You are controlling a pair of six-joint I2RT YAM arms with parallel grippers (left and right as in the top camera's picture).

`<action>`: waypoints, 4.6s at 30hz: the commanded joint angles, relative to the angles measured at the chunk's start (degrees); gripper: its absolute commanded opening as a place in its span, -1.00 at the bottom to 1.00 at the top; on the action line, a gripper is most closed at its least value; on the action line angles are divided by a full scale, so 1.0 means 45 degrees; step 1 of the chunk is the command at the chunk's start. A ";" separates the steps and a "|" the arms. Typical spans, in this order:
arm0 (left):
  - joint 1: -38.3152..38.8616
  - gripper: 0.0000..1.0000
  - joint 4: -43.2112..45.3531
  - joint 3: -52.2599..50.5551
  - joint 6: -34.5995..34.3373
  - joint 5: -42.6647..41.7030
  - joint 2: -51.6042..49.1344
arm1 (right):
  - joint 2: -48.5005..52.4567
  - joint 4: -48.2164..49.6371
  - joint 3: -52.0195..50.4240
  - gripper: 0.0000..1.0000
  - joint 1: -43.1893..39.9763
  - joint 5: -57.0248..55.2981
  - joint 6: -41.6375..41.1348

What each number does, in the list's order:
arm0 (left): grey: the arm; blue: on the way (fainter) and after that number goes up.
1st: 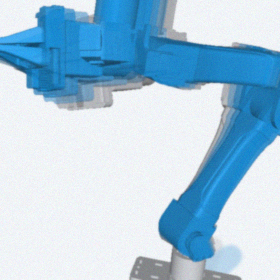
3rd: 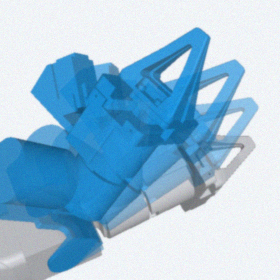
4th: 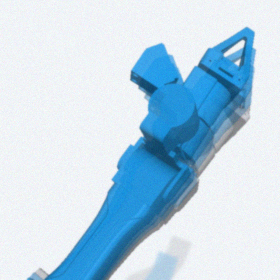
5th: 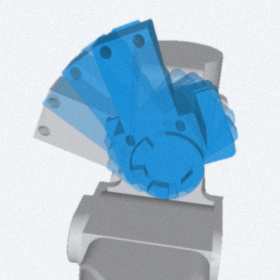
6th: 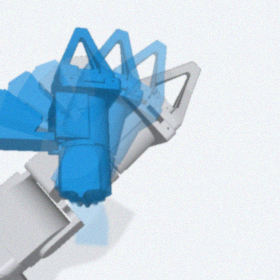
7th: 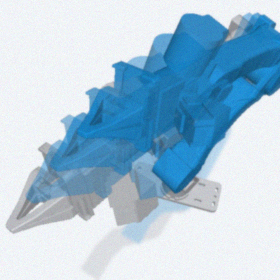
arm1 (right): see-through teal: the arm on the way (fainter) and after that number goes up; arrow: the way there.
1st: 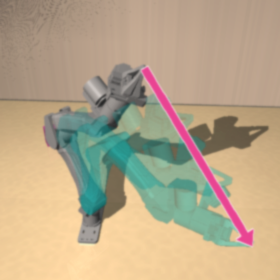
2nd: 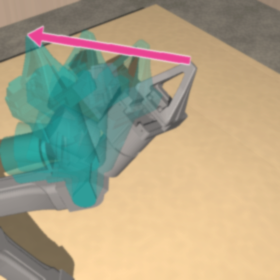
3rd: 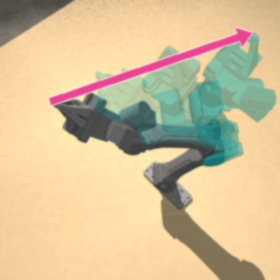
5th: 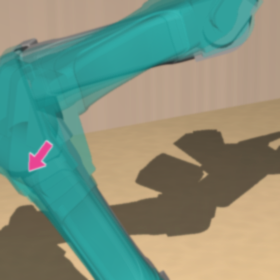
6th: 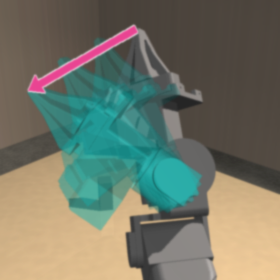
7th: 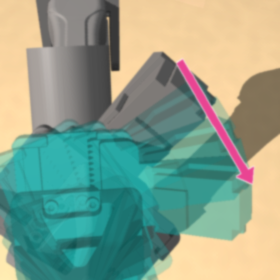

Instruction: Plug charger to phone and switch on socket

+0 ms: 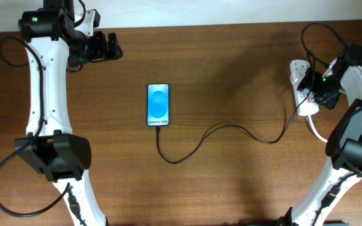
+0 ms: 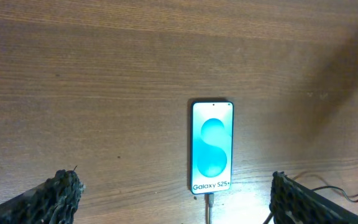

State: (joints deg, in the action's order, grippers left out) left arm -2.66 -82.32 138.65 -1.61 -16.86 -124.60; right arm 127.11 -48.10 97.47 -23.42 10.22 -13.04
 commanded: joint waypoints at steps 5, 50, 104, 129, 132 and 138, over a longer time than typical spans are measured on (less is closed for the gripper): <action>-0.0029 0.99 -0.0010 0.0151 -0.0029 0.0087 0.0189 | 0.0835 0.0398 -0.0141 0.71 0.0432 0.0015 -0.0515; -0.0029 0.99 -0.0010 0.0151 -0.0029 0.0087 0.0189 | -1.9671 -0.1953 -0.4833 0.97 0.3011 -0.2079 0.3186; -0.0029 0.99 -0.0272 0.0151 -0.0015 0.0393 0.0525 | -2.8191 0.9675 -2.1590 0.97 0.4129 -0.2429 0.3143; -0.0330 0.99 1.9516 -2.6855 0.3002 0.2098 2.1886 | -2.8191 0.9675 -2.1590 0.97 0.4129 -0.2429 0.3143; 0.0117 0.99 1.9812 -2.8803 0.3623 0.2798 2.3785 | -2.8191 0.9675 -2.1590 0.97 0.4129 -0.2429 0.3143; 0.0403 0.99 1.8943 -3.0702 0.3764 0.3526 2.6146 | -2.8191 0.9675 -2.1590 0.97 0.4129 -0.2429 0.3143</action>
State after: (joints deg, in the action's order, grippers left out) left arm -1.08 5.93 2.66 13.78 -2.76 -9.93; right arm 0.64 -4.23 0.62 -5.23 -0.21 1.32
